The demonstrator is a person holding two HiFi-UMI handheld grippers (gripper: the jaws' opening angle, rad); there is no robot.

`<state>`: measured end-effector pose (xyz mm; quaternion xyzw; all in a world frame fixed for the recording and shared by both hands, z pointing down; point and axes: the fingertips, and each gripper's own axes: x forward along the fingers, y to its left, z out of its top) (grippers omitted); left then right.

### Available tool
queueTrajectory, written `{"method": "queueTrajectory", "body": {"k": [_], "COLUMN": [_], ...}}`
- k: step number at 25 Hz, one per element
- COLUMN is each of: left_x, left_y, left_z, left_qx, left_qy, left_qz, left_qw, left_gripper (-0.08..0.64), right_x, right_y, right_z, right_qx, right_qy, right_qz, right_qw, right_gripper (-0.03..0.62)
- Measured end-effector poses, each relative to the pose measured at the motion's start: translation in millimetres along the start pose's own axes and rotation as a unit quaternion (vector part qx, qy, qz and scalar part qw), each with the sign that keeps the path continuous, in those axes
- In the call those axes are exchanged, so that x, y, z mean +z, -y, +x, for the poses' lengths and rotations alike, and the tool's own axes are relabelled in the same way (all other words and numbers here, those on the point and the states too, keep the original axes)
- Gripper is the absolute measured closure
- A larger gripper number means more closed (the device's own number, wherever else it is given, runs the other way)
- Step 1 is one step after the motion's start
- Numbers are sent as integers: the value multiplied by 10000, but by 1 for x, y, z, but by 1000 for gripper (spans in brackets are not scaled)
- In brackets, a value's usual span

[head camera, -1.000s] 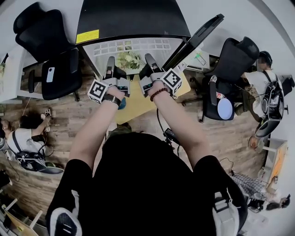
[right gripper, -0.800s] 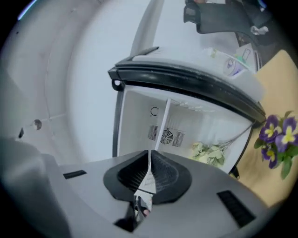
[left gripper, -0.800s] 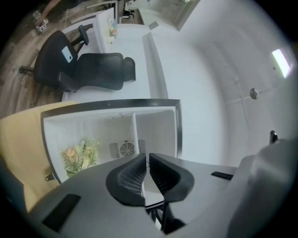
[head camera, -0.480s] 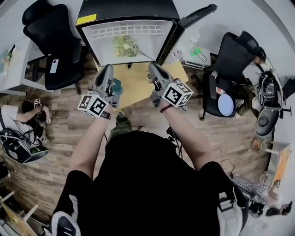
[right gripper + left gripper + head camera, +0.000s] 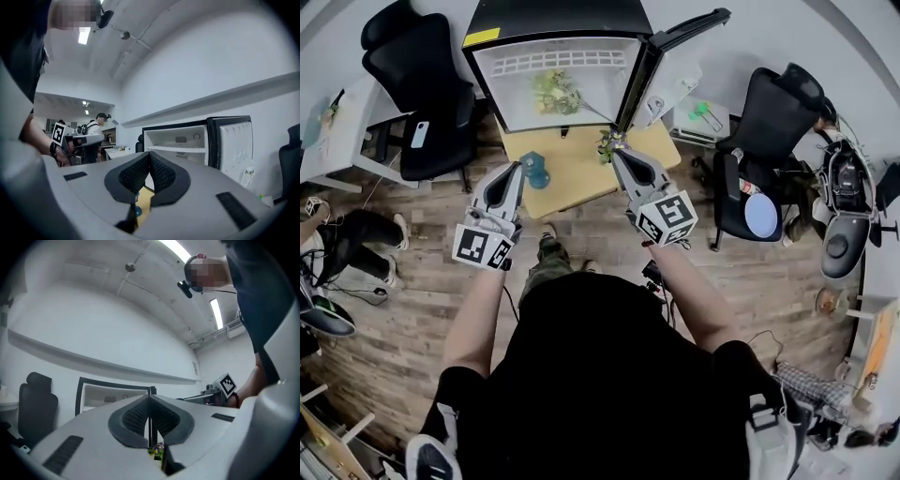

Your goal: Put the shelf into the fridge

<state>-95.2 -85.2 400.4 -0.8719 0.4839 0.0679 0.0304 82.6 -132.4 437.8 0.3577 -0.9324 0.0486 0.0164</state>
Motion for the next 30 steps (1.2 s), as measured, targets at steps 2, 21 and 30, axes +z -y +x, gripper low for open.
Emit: {"method": "queueTrajectory", "body": {"k": [2, 21, 30], "left_x": [5, 14, 12], "left_y": [7, 23, 24], "left_z": [-5, -16, -26], "left_qx": [-1, 126, 147], "left_qy": [19, -15, 24], "left_qz": [155, 630, 563], "left_qw": [9999, 9979, 9983], "left_gripper": [541, 543, 543], "right_x": [2, -1, -3], "right_y": [-4, -2, -15], "right_z": [-7, -29, -30], "right_qx": [-30, -194, -106], "right_qy": [-15, -90, -141], "right_qz": [-287, -1293, -1405], "right_qw": [9996, 9914, 9899], "right_gripper": [578, 580, 580]}}
